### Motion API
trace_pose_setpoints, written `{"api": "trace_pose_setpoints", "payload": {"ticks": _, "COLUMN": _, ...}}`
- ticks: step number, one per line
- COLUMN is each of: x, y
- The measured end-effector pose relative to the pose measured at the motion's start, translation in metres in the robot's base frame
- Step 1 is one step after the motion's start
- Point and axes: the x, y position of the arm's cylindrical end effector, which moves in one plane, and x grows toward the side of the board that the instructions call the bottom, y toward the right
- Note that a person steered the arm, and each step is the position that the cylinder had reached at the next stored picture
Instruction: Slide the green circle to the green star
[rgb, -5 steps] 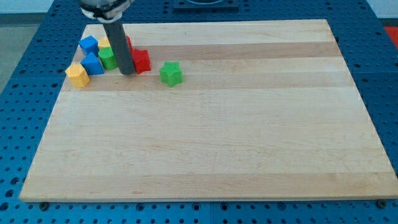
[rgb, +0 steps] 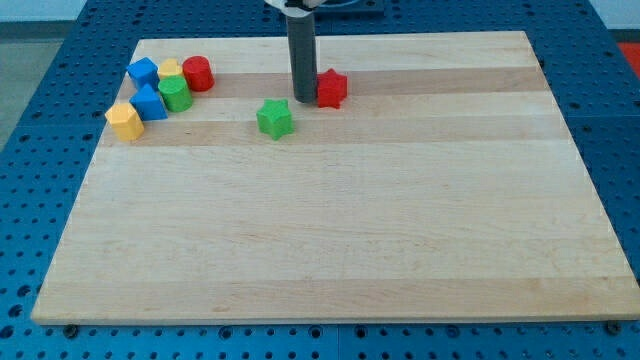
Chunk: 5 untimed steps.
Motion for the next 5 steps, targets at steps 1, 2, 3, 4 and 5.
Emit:
{"api": "trace_pose_setpoints", "payload": {"ticks": 1, "x": 0.0, "y": -0.039}}
{"api": "trace_pose_setpoints", "payload": {"ticks": 2, "x": 0.014, "y": -0.086}}
{"api": "trace_pose_setpoints", "payload": {"ticks": 3, "x": 0.061, "y": -0.121}}
{"api": "trace_pose_setpoints", "payload": {"ticks": 4, "x": 0.069, "y": -0.162}}
{"api": "trace_pose_setpoints", "payload": {"ticks": 5, "x": 0.101, "y": -0.165}}
